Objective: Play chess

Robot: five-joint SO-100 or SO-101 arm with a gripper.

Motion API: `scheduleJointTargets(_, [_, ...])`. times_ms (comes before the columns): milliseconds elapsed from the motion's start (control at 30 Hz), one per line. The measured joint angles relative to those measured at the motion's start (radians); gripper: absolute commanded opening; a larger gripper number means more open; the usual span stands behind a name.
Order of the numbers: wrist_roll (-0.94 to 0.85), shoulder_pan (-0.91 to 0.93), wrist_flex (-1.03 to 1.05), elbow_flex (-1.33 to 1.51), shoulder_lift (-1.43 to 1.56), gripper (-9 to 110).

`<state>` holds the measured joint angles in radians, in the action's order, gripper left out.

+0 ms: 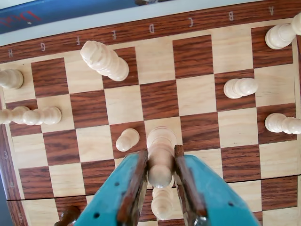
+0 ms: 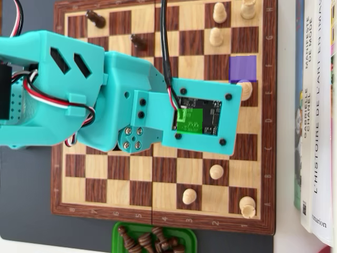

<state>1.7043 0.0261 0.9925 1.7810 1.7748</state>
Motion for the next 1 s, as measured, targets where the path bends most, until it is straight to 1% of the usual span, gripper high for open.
scheduleJointTargets(233, [0.000,0.005,0.000,0.060,0.000,6])
scheduleJointTargets(867, [0.000,-0.008,0.000,0.060,-0.058,6])
scheduleJointTargets(1000, [0.000,-0.009,-0.029,0.060,-0.071,6])
